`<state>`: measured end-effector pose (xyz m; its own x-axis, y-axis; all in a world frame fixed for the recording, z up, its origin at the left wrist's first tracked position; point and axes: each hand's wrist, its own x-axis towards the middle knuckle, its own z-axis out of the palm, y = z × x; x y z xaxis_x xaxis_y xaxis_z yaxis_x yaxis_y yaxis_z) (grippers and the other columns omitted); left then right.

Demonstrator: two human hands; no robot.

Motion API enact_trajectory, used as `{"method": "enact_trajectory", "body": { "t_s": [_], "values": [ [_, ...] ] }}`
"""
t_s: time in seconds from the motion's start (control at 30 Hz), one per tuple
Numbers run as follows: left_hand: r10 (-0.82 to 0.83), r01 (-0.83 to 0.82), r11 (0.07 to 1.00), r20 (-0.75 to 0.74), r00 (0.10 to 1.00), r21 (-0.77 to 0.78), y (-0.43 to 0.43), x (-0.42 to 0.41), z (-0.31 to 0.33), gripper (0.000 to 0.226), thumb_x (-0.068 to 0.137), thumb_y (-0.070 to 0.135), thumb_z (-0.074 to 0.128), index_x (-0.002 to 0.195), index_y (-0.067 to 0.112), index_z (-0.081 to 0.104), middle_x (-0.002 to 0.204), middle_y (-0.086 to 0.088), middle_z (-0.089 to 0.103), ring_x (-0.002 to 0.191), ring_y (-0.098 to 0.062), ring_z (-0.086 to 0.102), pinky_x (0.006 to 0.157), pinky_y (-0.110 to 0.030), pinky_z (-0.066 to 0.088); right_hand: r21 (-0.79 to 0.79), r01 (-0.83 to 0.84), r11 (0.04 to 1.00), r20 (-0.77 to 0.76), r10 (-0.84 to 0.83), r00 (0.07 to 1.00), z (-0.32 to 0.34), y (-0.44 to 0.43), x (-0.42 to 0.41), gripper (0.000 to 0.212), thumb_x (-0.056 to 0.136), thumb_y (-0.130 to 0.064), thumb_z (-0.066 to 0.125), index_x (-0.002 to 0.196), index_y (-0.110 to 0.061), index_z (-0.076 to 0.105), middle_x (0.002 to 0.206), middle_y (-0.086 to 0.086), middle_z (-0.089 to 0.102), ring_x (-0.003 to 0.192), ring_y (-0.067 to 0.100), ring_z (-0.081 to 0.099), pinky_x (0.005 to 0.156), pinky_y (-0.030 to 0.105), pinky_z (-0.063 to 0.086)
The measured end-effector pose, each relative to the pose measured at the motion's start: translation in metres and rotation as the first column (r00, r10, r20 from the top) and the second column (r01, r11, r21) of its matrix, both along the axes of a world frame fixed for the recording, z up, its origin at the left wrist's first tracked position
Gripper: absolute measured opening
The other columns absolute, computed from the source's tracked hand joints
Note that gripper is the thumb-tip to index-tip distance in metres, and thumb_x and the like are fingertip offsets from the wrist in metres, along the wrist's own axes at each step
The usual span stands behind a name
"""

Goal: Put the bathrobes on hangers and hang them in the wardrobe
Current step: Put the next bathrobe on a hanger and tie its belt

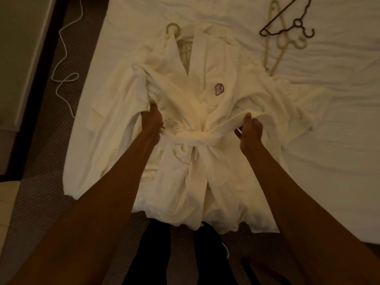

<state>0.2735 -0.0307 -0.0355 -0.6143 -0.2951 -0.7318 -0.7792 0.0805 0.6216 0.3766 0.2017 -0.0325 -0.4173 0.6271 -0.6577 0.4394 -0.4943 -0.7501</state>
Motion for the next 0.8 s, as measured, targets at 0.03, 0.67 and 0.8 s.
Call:
{"method": "enact_trajectory", "body": {
  "t_s": [0.03, 0.67, 0.8],
  "values": [
    [-0.082, 0.082, 0.995, -0.002, 0.997, -0.060, 0.011, -0.003, 0.006, 0.091, 0.092, 0.070, 0.035, 0.151, 0.001, 0.026, 0.135, -0.027, 0.055, 0.108, -0.047, 0.061, 0.087, -0.057, 0.054, 0.037, -0.067, 0.997, -0.019, 0.067, 0.998, 0.007, -0.001, -0.007, 0.020, 0.102, -0.026, 0.047, 0.112, -0.011, 0.054, 0.110, 0.009, 0.057, 0.104, 0.025, 0.057, 0.083, 0.040, 0.055],
    [-0.996, 0.923, 0.081, -0.005, 0.086, -0.377, 0.090, 0.001, 0.055, 0.047, 0.100, -0.003, 0.042, 0.147, -0.001, 0.037, 0.152, -0.017, 0.038, 0.142, -0.032, 0.035, 0.115, -0.035, 0.028, 0.384, -0.860, 0.335, 0.071, 0.918, 0.390, 0.075, 0.028, -0.074, 0.040, 0.103, -0.038, 0.041, 0.115, -0.013, 0.070, 0.115, 0.001, 0.070, 0.110, 0.015, 0.063, 0.102, 0.033, 0.046],
    [-0.992, 0.959, 0.109, -0.083, 0.090, -0.262, 0.065, 0.000, 0.045, 0.048, 0.087, -0.001, 0.049, 0.135, 0.005, 0.055, 0.131, -0.014, 0.059, 0.122, -0.030, 0.055, 0.104, -0.039, 0.044, 0.416, -0.900, 0.127, 0.286, 0.921, 0.263, 0.067, 0.024, -0.072, 0.046, 0.101, -0.047, 0.039, 0.114, -0.014, 0.068, 0.111, 0.000, 0.067, 0.102, 0.020, 0.062, 0.094, 0.038, 0.048]
  ]
}}
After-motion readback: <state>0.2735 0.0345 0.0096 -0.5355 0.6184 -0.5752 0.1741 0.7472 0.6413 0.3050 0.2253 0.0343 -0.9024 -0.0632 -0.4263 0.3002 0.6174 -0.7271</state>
